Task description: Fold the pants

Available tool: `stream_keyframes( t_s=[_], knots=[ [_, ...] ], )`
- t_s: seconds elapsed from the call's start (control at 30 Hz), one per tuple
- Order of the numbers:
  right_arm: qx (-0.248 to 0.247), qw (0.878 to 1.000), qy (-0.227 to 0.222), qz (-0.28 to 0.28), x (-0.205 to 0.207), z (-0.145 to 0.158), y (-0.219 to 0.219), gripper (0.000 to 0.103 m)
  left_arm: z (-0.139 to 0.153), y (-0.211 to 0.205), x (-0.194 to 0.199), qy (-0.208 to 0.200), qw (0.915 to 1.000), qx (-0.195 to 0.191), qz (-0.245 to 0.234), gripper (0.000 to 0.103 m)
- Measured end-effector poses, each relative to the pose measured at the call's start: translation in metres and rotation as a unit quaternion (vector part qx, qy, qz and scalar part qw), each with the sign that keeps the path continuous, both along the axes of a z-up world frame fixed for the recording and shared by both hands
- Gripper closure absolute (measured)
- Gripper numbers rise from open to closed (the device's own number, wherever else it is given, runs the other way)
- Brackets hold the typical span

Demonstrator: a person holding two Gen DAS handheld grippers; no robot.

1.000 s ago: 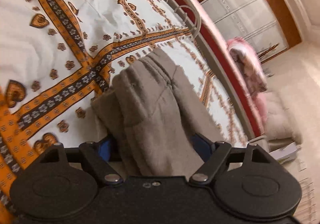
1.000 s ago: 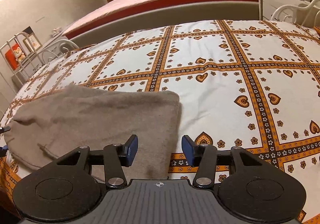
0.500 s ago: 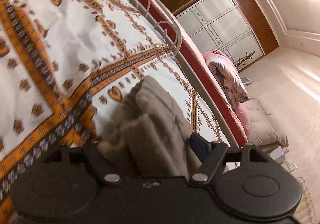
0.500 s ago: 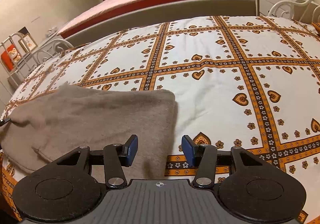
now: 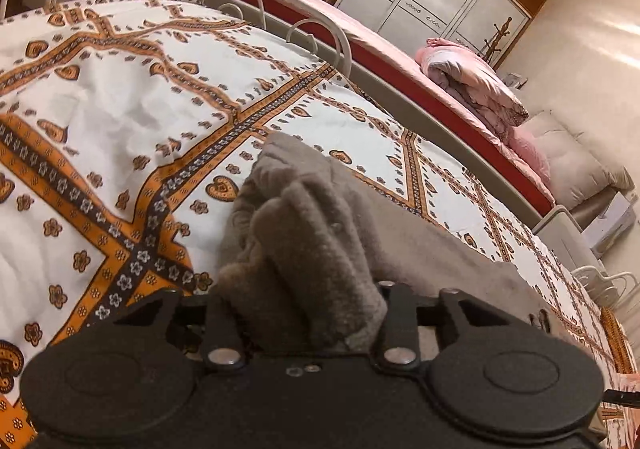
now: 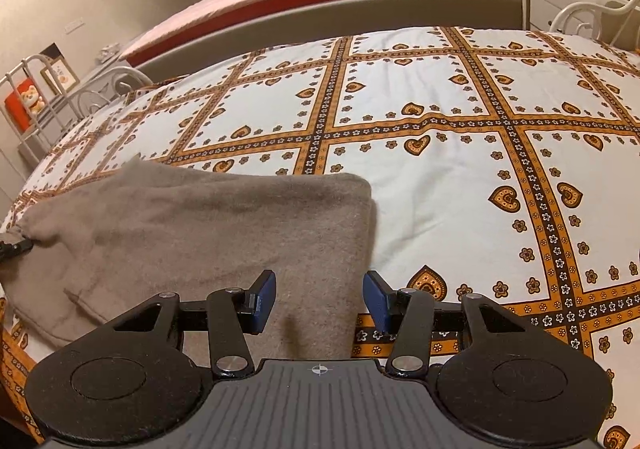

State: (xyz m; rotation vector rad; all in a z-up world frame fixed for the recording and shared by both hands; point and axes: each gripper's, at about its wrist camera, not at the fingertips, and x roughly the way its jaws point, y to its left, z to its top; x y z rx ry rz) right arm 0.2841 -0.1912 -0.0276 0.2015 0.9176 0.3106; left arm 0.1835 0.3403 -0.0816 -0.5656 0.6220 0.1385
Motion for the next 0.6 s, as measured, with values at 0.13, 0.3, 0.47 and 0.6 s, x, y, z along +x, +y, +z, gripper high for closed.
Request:
stream_keyframes(
  t_s=[0.13,0.3,0.47,0.6],
  knots=[
    [0.008,1.0,0.002,-0.009,0.0,0.001,-0.004,0.054,0.02,-0.018,0.001,-0.006,0.9981,0.06,-0.009,0.081],
    [0.012,1.0,-0.003,-0.007,-0.003,0.005,-0.004,0.054,0.059,-0.054,-0.001,-0.041,0.9897,0.133,-0.031,0.081],
    [0.024,1.0,-0.012,-0.013,-0.006,0.012,-0.009,0.054,0.091,-0.108,0.01,-0.062,0.9792,0.181,-0.069,0.081],
    [0.034,0.999,-0.018,-0.026,-0.01,0.017,-0.022,0.054,0.111,-0.143,0.022,-0.081,0.9775,0.176,-0.084,0.082]
  ],
)
